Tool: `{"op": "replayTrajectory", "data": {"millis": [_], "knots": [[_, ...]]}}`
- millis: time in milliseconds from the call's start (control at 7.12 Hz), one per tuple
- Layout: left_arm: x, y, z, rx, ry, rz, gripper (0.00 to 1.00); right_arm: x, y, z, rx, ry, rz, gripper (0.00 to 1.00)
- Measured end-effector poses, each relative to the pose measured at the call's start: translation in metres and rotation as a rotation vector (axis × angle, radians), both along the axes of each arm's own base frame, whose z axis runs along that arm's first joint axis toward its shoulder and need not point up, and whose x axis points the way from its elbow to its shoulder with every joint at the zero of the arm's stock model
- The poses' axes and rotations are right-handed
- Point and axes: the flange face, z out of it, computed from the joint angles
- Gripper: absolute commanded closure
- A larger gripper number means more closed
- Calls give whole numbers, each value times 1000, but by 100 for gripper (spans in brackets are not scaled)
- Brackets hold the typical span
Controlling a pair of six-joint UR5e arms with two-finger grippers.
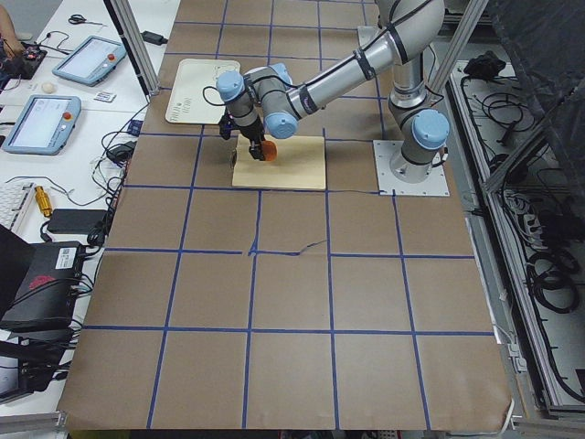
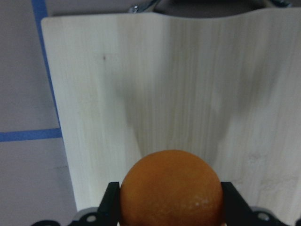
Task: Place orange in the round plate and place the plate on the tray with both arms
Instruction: 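Carry the orange with the left gripper over the white plate and lower it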
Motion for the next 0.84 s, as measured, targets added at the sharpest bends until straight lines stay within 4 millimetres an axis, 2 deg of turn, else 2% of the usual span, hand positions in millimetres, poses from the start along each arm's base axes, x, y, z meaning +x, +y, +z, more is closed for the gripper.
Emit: {"op": "replayTrajectory", "data": {"millis": [140,561,842], "knots": [[-32,-3,5,-5,34,43,95,-1,1,1,-2,0,-1,0],[-168,1,10,-61,101,166,94,-2,4,5,-7,2,-3,0],[-250,9,4,-116,205,215,94,-2,5,5,-5,5,-3,0]]}}
